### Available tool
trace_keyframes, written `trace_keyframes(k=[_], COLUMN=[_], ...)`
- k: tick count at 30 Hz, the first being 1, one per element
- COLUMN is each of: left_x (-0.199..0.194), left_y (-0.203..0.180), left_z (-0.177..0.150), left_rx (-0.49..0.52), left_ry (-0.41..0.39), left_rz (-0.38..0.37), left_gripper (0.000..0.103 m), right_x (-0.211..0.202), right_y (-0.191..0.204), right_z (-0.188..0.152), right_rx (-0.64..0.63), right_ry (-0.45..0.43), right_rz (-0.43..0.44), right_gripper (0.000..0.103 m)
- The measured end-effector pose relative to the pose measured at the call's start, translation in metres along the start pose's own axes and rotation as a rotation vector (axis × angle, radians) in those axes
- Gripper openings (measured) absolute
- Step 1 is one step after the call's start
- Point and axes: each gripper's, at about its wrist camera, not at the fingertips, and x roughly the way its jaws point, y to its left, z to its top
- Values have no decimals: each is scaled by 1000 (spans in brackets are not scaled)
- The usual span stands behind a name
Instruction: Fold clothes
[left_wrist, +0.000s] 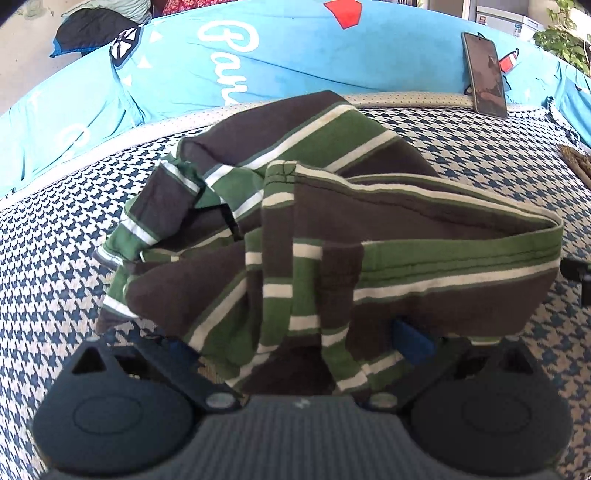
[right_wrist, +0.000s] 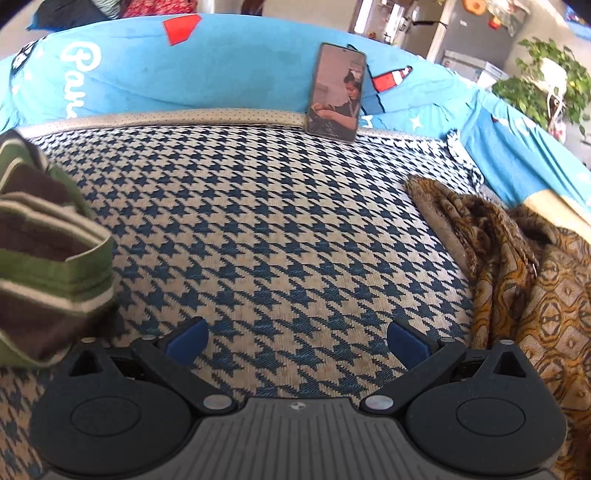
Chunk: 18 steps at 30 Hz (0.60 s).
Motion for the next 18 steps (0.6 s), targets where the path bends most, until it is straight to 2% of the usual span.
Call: trace_keyframes(k=[3,7,10,14,18], left_x=[1,-2,-9,-20,-30], left_y=[0,5,16,31,45], left_z=[7,14,18,22,20], left_rx=[-21,-47,-94,-160,-214], left_ry=[-15,-45,-71,-88,-113], left_rz=[18,48,62,72,122], left_gripper=[103,103,103,103,103], right_x=[-4,5,4,2,11], right_y=[20,41,50,54,68], right_z=[2,3,14,32,42], right_rx=[-61,-69,-25,87,123], right_ry=[-15,-18,-65,-114,-114], right_rz=[96,151,150,205,220], right_gripper=[103,103,103,103,103])
